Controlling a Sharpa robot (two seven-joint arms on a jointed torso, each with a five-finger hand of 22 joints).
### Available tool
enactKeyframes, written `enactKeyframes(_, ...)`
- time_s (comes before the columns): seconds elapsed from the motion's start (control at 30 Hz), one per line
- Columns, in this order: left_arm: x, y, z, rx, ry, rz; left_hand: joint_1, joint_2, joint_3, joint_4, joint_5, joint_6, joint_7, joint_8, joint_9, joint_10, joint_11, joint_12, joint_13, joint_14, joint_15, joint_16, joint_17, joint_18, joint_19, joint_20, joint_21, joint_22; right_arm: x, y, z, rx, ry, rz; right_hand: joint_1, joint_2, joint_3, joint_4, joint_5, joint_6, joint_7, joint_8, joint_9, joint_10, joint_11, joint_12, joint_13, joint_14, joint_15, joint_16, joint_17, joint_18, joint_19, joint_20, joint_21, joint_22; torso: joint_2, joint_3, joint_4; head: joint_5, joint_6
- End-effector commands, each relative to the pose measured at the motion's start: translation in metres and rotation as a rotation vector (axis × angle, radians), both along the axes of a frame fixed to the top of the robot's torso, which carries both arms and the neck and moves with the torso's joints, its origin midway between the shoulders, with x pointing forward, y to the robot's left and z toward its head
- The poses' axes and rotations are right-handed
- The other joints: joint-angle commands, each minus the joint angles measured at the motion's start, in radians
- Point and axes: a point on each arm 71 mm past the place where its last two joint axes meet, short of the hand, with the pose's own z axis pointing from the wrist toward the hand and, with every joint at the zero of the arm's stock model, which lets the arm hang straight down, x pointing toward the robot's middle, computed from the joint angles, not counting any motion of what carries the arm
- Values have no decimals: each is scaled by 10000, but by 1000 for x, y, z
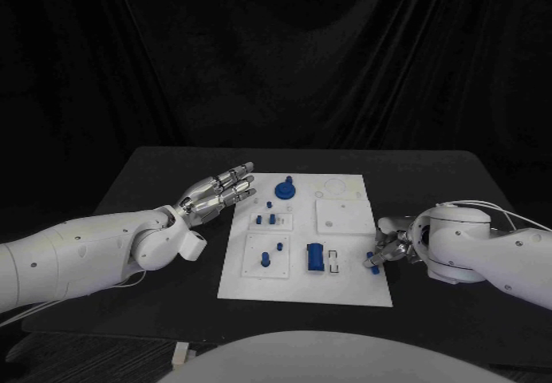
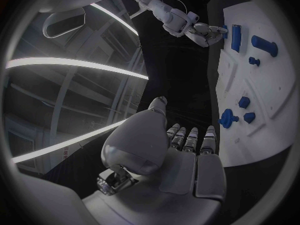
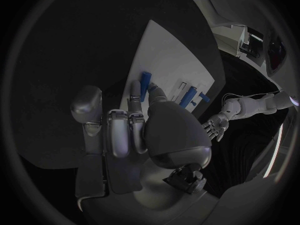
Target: Assemble the parts on the task board
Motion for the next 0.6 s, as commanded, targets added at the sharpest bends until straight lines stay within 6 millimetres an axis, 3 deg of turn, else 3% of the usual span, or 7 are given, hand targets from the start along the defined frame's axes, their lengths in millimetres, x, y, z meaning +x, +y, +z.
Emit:
enactKeyframes(0.03,-1,-1,0,-163,14,-56,114,15,22,-54,68,41,57,65,8,0,51,-34,-17,-22,50,-36,-12,93,2,54,13,9,-4,0,-9,-411,78,65,245,0,90,-216,154,-211,20,-203,-123,1048,52,36,2630,746,14,-49,1048,116,-62,15,-65,1086,-2,3,-1,-7,-1)
enactKeyframes(0.2,-1,-2,0,-172,23,-72,121,15,30,-72,77,42,64,65,8,0,62,-34,-17,-22,51,-36,-12,93,2,58,13,8,-6,4,-12,-394,-47,176,674,-18,537,-651,75,-395,102,-352,-175,1048,118,36,2630,742,67,-65,1014,120,-60,58,-128,1079,0,2,2,-5,-1)
enactKeyframes(0.43,-1,-2,0,-178,32,-87,130,16,40,-93,86,39,70,64,8,0,76,-34,-17,-22,51,-36,-12,93,3,61,14,11,-9,10,-9,35,-487,115,1129,-270,1681,-1653,1715,-374,220,-128,-122,1048,214,36,2630,747,135,-42,1036,121,-60,110,-166,1103,-1,1,-3,16,-1)
enactKeyframes(0.5,-1,-2,0,-180,35,-91,130,16,40,-93,86,39,70,64,8,0,76,-34,-17,-22,51,-36,-12,93,3,61,14,11,-10,11,-7,209,-643,71,861,-514,2900,-2150,1594,-373,357,3,-122,1048,300,36,2630,744,205,-30,1043,115,-73,135,-114,1135,-1,1,-4,25,-1)
enactKeyframes(0.53,-1,-2,0,-180,37,-93,130,16,40,-93,86,39,70,64,8,0,76,-34,-17,-22,51,-36,-12,93,3,61,14,11,-11,11,-6,296,-714,43,690,-637,3369,-2317,1692,-402,304,35,-129,1048,288,36,2630,744,272,-25,1045,137,-74,119,-94,1138,-3,1,-3,26,-1)
enactKeyframes(0.57,-1,-2,0,-179,40,-94,130,16,40,-93,86,39,70,64,8,0,76,-34,-17,-22,51,-36,-12,93,3,61,14,11,-11,12,-5,404,-776,-5,690,-637,3369,-2317,1692,-402,304,35,-129,1048,288,36,2630,744,272,-25,1045,137,-74,119,-94,1138,-3,2,0,23,-1)
enactKeyframes(0.6,-1,-2,0,-178,42,-95,130,16,40,-93,86,39,70,64,8,0,76,-34,-17,-22,51,-36,-12,93,3,61,14,11,-12,12,-4,537,-818,-80,-135,-995,4846,-2708,1802,-367,360,254,-97,1048,259,36,2630,743,236,-11,1047,124,-73,148,-11,1147,-1,3,1,16,-1)
